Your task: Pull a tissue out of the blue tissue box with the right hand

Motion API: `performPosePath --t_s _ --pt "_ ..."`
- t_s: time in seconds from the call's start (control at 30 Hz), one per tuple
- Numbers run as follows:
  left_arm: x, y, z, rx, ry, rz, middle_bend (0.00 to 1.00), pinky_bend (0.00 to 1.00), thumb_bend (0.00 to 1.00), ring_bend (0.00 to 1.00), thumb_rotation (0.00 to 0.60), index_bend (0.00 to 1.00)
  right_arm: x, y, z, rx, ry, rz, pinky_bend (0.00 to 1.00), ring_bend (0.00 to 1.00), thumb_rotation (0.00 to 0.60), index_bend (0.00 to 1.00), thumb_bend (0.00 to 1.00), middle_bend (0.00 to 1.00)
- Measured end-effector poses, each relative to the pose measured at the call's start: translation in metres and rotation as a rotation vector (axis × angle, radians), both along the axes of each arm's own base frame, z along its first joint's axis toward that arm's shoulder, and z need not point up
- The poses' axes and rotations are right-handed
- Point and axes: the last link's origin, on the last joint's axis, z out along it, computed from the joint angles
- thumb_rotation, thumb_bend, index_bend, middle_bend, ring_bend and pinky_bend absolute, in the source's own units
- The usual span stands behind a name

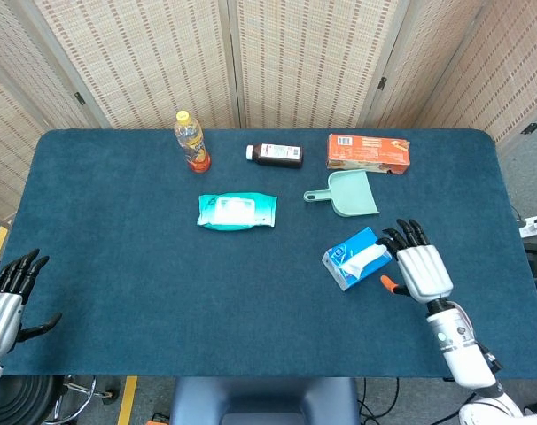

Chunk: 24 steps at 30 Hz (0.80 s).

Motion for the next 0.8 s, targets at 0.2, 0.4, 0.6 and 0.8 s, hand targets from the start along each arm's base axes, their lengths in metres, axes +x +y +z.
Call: performPosePath --t_s 0.2,0.4,0.6,0.8 --pt "-0.002 0.000 0.002 0.001 -0.009 0.003 0.00 0.11 0.26 0.00 0.600 0.00 0.007 -0.014 -0.021 0.022 0.024 -0.018 0.00 0.00 0.600 0.37 0.18 0.23" --pt "-0.002 0.000 0.002 -0.001 -0.007 0.003 0.00 0.12 0.26 0.00 0.600 0.00 0.009 -0.021 -0.029 0.012 0.036 -0.021 0.00 0.00 0.600 0.48 0.21 0.30" --pt "-0.002 -0.001 0.003 0.004 -0.008 0.005 0.00 0.11 0.26 0.00 0.600 0.00 0.008 -0.025 -0.031 -0.017 0.045 -0.022 0.00 0.00 0.600 0.62 0.32 0.39" --pt "-0.002 -0.002 0.003 0.003 -0.012 0.002 0.00 0.12 0.26 0.00 0.600 0.00 0.004 -0.027 -0.032 -0.050 0.054 -0.024 0.00 0.01 0.600 0.66 0.38 0.42"
